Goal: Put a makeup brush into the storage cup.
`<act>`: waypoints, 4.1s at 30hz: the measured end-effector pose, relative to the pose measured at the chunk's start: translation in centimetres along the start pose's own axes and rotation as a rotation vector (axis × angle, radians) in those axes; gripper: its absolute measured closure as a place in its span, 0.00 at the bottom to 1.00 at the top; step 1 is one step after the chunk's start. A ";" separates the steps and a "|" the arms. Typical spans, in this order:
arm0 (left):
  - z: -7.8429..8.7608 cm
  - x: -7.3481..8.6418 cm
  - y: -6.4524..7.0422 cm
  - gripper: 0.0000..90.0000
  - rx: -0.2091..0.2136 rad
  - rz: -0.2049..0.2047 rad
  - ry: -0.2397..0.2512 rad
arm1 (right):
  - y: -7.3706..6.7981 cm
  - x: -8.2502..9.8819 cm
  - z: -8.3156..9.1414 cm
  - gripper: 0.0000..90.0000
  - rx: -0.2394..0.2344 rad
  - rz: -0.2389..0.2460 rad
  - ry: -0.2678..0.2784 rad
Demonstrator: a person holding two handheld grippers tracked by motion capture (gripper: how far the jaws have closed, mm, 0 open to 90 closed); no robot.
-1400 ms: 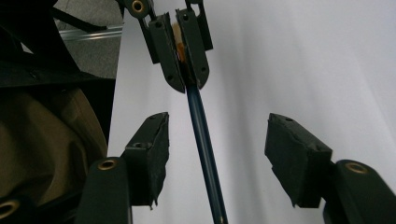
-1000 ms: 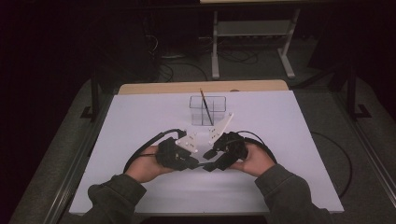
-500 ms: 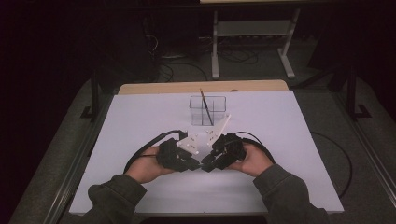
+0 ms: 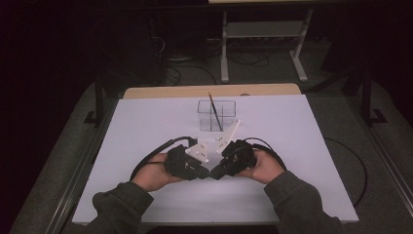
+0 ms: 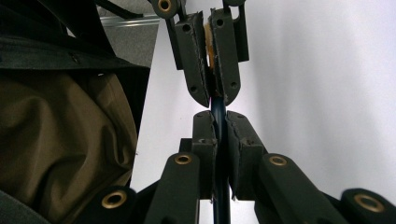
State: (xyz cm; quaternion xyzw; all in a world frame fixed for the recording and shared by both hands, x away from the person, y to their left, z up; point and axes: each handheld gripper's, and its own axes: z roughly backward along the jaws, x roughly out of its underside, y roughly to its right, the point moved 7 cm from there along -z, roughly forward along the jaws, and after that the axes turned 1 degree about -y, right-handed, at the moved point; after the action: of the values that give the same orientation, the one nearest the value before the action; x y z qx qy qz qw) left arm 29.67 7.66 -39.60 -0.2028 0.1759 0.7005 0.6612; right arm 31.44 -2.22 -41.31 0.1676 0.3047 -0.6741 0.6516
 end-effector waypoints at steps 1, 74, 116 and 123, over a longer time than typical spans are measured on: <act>0.0 0.0 0.0 0.93 0.002 -0.001 0.002 | 0.0 0.0 0.0 0.91 -0.002 0.001 -0.002; 0.5 0.9 0.3 0.75 0.069 0.018 0.017 | -0.5 0.3 -0.4 0.91 -0.020 0.017 -0.036; 0.4 1.1 0.4 0.94 0.062 0.009 -0.029 | -0.8 -0.3 -0.6 0.85 0.037 0.048 -0.064; 0.6 0.9 0.3 0.94 0.062 -0.017 -0.052 | -1.0 -0.5 -0.8 0.90 0.039 0.061 -0.122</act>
State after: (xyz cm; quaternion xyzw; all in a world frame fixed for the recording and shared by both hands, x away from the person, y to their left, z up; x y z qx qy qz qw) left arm 29.32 8.68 -39.58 -0.1655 0.1784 0.6943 0.6773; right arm 30.39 -1.36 -41.41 0.1484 0.2460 -0.6687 0.6858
